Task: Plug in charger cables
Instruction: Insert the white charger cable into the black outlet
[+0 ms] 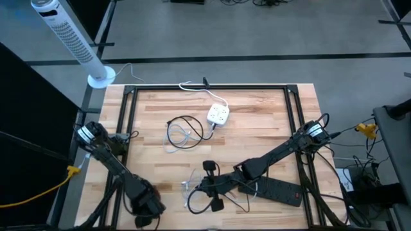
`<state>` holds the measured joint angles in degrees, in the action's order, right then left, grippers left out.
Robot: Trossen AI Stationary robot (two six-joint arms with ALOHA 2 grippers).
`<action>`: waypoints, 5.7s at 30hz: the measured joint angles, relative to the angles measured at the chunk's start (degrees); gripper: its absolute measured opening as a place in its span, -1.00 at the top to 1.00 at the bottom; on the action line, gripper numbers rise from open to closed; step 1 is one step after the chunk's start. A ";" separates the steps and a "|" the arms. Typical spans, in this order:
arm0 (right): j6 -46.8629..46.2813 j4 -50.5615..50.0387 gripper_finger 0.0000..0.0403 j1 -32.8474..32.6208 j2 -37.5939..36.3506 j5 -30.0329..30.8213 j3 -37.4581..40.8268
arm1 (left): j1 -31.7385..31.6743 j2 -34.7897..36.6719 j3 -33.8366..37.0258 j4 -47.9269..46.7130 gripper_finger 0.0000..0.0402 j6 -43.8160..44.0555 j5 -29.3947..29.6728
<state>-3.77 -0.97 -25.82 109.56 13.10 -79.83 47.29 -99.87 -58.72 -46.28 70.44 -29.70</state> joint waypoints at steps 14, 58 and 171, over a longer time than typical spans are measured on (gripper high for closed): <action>3.53 5.83 1.00 1.88 3.32 -0.10 0.39 | -1.23 3.82 -0.33 -7.97 0.88 -6.24 23.54; 24.37 -0.14 1.00 10.61 13.15 -13.35 -9.99 | 1.87 11.82 -2.10 -3.91 0.88 -10.01 46.79; 2.00 9.68 1.00 6.37 5.76 -4.70 -6.97 | 10.57 -0.88 5.75 16.60 0.89 -4.13 67.13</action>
<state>-1.78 8.71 -19.45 115.31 8.40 -86.80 57.87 -100.75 -52.96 -29.68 66.31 37.43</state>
